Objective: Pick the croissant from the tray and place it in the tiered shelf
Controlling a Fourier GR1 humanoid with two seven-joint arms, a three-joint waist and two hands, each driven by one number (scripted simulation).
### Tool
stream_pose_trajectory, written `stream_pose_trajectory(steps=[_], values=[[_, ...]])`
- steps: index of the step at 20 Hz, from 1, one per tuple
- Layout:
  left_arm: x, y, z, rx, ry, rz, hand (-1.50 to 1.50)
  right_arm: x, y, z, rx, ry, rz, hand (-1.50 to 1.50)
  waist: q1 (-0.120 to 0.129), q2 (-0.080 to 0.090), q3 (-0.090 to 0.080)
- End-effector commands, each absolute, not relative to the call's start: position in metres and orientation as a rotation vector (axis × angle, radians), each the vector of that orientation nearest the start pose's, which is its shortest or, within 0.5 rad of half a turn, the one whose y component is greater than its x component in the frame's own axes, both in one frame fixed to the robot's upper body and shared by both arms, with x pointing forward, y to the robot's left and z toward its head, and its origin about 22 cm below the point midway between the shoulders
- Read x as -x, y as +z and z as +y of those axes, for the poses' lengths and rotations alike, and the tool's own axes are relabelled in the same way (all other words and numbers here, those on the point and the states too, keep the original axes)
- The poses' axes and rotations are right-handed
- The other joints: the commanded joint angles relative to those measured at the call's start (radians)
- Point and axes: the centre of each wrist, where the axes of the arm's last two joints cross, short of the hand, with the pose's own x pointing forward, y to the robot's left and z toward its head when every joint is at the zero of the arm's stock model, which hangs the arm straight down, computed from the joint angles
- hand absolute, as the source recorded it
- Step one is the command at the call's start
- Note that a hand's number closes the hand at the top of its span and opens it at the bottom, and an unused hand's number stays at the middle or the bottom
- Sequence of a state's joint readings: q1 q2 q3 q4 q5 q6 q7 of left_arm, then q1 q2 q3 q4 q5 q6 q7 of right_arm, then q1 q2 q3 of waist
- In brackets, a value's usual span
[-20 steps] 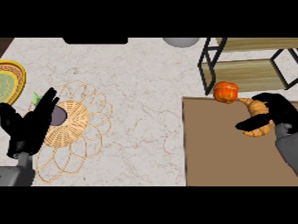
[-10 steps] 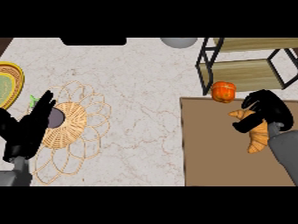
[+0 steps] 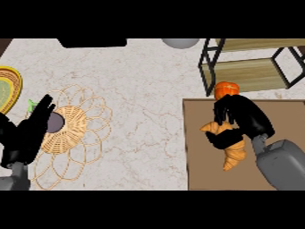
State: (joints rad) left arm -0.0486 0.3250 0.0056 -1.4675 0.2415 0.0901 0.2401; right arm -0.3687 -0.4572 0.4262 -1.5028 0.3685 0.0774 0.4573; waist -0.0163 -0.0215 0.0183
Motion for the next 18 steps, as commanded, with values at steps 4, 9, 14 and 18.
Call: stream_pose_trajectory(steps=[4, 9, 14, 18], values=[[-0.229, -0.031, 0.302, -0.124, 0.079, -1.105, 0.00, -0.261, 0.152, -0.204, 0.531, 0.989, -1.598, 1.50, -0.032, 0.010, -0.020], [-0.227, -0.026, 0.301, -0.127, 0.092, -1.113, 0.00, -0.240, 0.227, -0.226, 0.675, 0.850, -1.681, 1.50, -0.036, 0.008, -0.020], [-0.238, -0.015, 0.301, -0.121, 0.089, -1.103, 0.00, -0.216, 0.275, -0.235, 0.708, 0.754, -1.693, 1.50, -0.026, 0.011, -0.020], [-0.236, -0.016, 0.315, -0.107, 0.072, -1.127, 0.00, -0.231, 0.324, -0.267, 0.776, 0.668, -1.688, 1.50, 0.002, 0.020, -0.020]])
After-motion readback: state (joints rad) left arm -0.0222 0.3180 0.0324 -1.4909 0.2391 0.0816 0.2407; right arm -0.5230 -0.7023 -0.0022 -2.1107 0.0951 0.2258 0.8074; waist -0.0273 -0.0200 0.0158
